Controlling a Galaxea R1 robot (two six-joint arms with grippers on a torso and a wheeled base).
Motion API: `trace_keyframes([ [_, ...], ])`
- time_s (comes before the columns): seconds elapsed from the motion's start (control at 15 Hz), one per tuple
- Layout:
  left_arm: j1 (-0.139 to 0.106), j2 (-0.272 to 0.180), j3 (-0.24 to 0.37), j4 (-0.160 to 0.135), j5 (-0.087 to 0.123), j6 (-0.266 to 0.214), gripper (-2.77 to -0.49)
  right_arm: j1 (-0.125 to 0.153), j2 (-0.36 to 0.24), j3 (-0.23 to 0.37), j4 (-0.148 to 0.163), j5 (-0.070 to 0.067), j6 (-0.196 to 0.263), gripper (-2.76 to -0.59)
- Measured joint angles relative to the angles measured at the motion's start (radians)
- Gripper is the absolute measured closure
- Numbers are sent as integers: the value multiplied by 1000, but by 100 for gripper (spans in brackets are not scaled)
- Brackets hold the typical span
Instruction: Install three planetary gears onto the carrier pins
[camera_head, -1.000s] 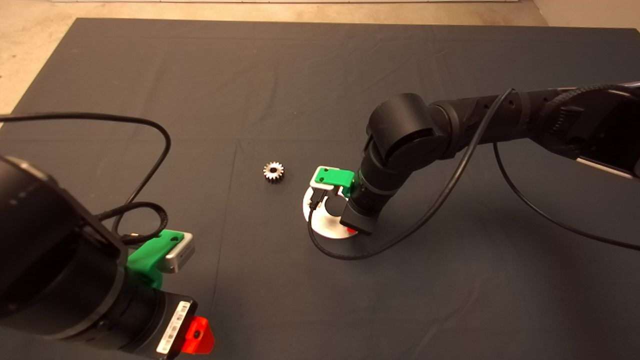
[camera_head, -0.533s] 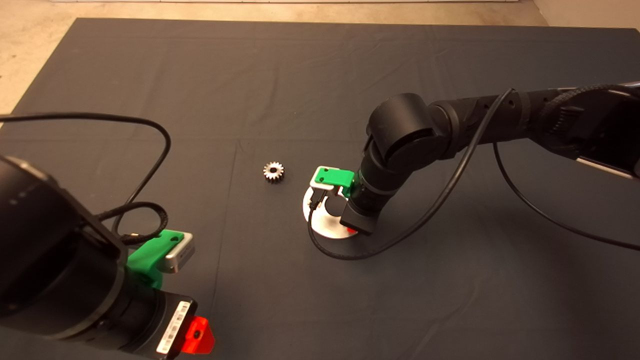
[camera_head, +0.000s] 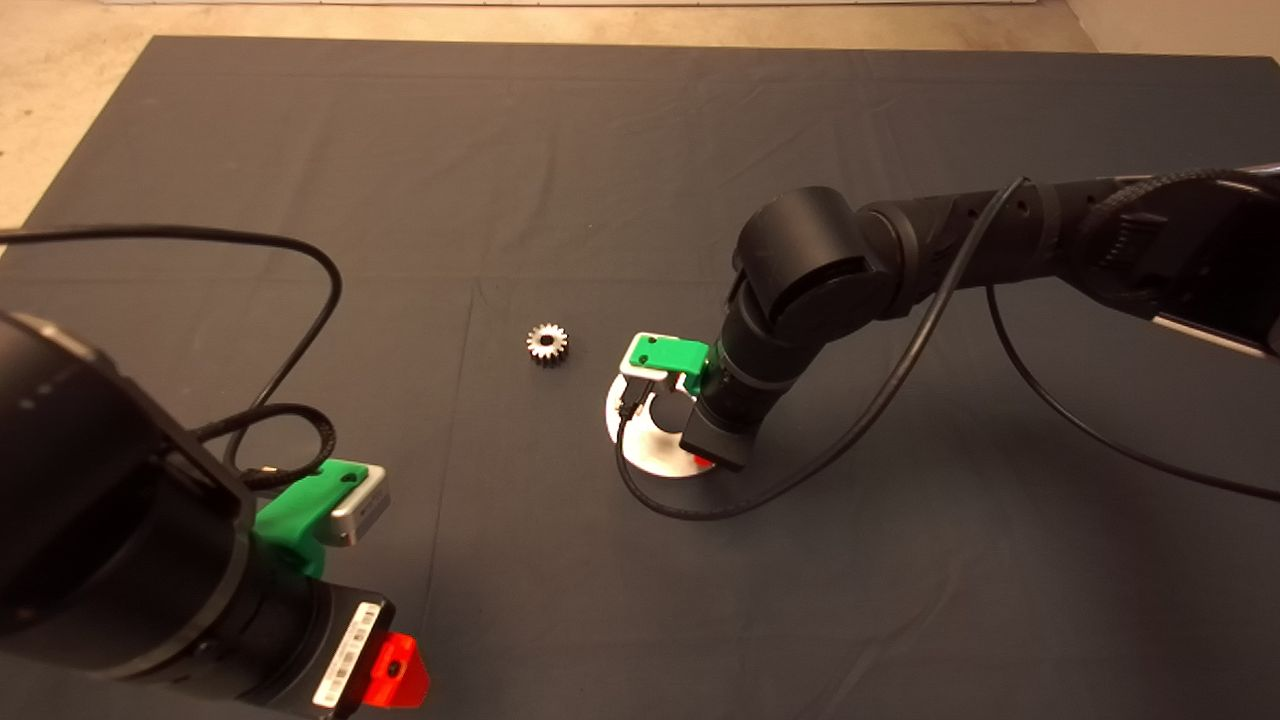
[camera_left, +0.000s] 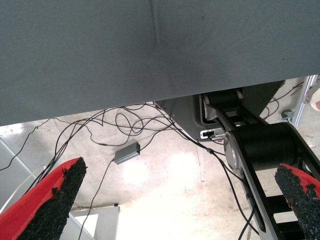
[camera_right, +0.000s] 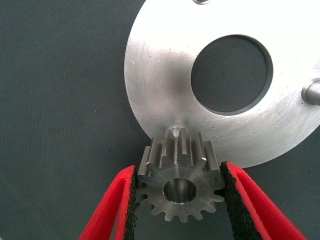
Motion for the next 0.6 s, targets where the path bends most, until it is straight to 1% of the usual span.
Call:
trace_keyframes([
  [0.6, 0, 0, 0, 0, 0, 0, -275, -3, 0, 0, 0, 0, 0, -105],
])
